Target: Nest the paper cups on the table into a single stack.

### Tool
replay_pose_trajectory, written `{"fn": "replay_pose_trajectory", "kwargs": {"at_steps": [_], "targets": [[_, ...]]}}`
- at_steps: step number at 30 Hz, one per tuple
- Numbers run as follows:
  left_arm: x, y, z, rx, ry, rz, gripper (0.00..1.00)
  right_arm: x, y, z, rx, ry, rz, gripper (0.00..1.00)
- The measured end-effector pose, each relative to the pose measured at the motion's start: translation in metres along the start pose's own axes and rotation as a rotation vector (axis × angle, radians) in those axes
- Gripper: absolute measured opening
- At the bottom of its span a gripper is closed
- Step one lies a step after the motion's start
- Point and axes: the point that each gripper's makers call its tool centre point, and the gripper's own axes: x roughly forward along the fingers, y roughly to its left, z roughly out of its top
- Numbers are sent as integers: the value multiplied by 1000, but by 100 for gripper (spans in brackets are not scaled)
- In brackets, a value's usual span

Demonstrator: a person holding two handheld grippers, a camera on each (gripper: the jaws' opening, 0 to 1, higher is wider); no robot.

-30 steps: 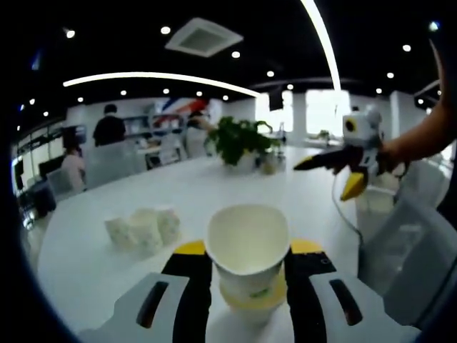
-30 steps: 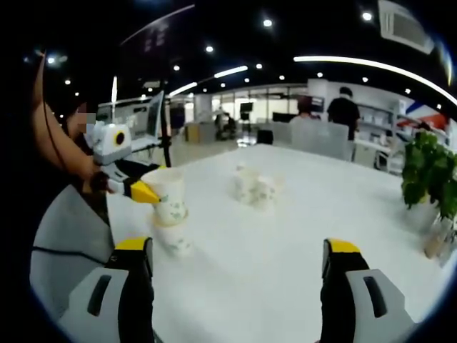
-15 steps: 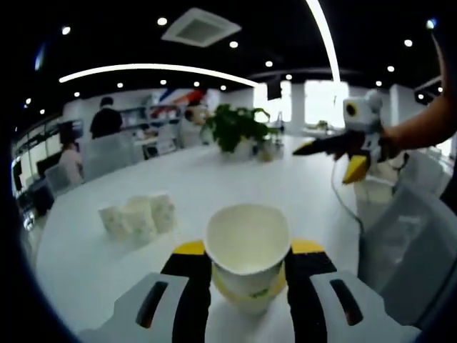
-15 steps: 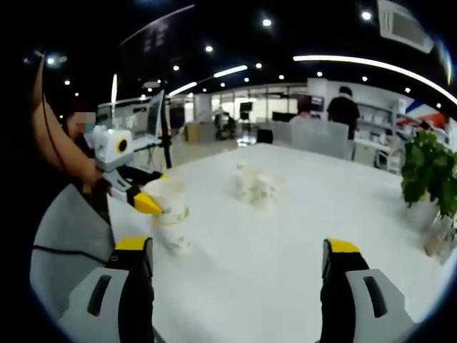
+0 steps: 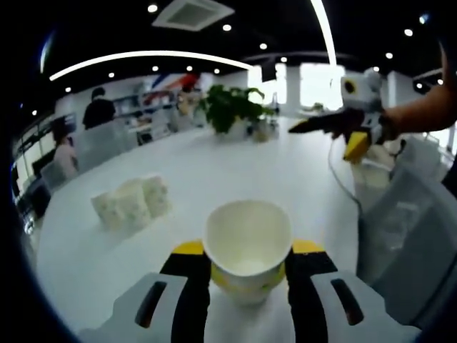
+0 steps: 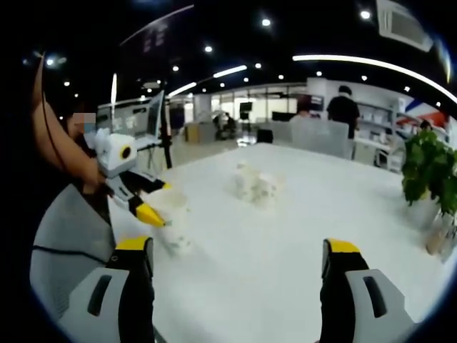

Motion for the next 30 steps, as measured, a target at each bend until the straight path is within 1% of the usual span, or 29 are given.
{"fn": "replay_pose_trajectory", "kwargs": {"at_steps": [5,6,7,8,9,11,16,17,20,24,25,28,30], "targets": [[1,1,0,-11,8,-5,41,0,-1,2,1,-6,-2,96],[1,1,0,-14,12,-6,44,0,-2,2,2,-6,-1,96],[1,1,-4,-51,41,-5,47,0,-1,2,1,-6,-1,96],[1,2,-9,-48,73,-7,49,1,-1,1,0,-5,0,96],[2,3,-7,-28,68,-3,49,1,-1,1,0,-4,1,96],[0,6,-1,-25,40,-4,51,1,0,0,-1,-3,2,96],[-5,15,12,-46,8,5,63,1,0,1,1,-6,0,96],[-6,17,17,-53,-5,6,65,1,-1,1,1,-5,0,96],[-13,23,28,-72,-40,20,71,1,-1,1,-2,-4,0,96],[-23,33,37,-102,-54,44,82,1,-3,2,-3,-4,-7,96],[-25,35,39,-104,-61,48,84,1,-4,3,-4,-6,-8,96],[-37,44,51,-121,-109,71,87,1,-7,8,-1,-17,-14,97],[-44,50,52,-130,-115,87,89,1,-8,10,-5,-24,-21,97]]}}
